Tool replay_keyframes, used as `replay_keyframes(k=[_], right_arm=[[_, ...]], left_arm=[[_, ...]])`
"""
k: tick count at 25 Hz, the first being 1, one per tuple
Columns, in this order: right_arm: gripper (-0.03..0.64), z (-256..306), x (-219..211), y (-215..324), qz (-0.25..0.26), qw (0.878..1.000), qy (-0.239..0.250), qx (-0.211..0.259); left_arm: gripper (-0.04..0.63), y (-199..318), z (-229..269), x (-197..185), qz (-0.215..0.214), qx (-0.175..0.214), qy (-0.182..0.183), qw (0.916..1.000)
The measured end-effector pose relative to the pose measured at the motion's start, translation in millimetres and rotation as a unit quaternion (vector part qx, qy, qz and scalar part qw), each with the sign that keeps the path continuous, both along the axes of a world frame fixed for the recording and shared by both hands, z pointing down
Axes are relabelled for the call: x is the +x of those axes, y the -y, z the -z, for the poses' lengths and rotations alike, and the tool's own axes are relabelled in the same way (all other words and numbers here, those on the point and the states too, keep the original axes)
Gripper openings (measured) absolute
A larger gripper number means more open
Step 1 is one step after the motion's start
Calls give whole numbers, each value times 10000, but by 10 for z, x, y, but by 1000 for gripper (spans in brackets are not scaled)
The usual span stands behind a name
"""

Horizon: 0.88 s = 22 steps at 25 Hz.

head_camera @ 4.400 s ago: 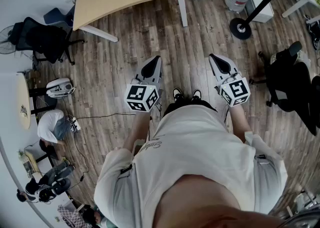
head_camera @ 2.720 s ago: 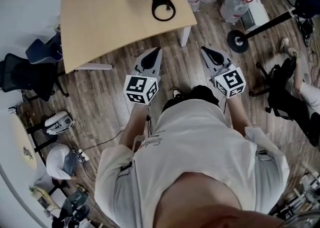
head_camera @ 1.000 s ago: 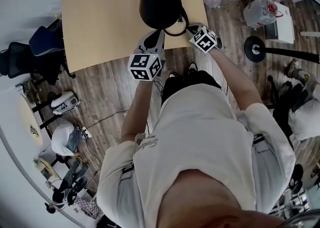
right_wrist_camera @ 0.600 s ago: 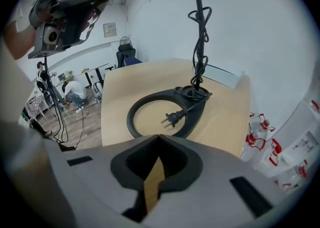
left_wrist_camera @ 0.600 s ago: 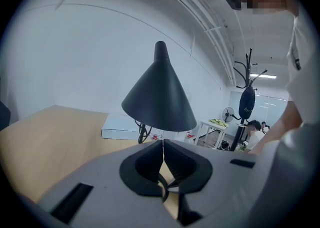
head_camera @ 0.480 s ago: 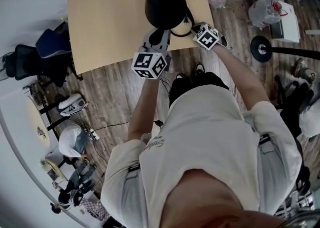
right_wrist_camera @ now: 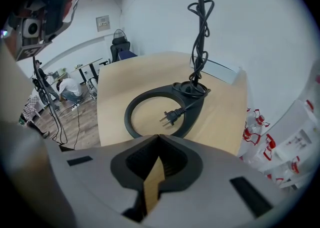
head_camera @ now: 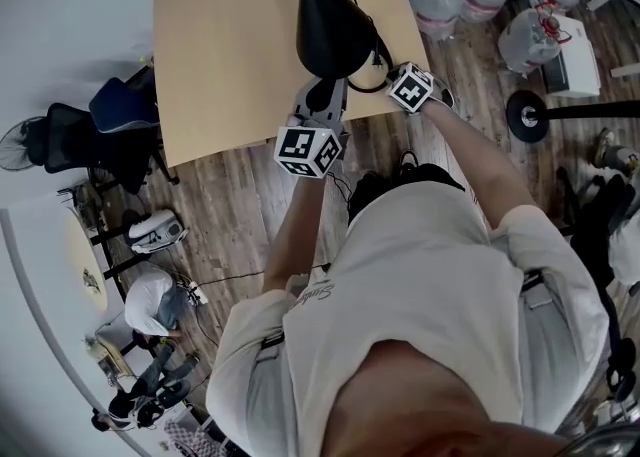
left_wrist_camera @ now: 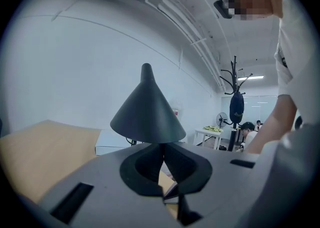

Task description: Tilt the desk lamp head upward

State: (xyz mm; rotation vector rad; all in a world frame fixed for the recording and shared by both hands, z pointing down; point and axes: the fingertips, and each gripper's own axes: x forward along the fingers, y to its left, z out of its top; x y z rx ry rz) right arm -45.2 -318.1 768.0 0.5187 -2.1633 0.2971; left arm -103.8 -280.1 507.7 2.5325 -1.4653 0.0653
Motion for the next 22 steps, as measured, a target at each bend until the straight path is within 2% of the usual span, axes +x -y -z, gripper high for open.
replay_keyframes(k=[4,6,9,15,19,22], right_arm=[[-5,-6,-26,-3,11,9998,-129,144],[-5,-6,-28,-6,-72,9998,-139,111],[-5,10,-16,-2,-262,9996,-71,3],[-5,12,-44,-3,-272,9995,-158,8],[-5,-1,-27,9,-178,9995,-251,104],[-5,-24,20,20,-328,9990,-299,47]], left_arm=[[15,-168,240,-19,-110,187,0,9998],[15,-264,415,-9,-190,331,-48,9993],[15,-358,702,37,-244,508,81,9984],[15,-462,1212,29,-211,529,74,9983],[15,-509,1333,37,-210,453,37,9987],[15,-537,1477,50,-257,450,18,9987]])
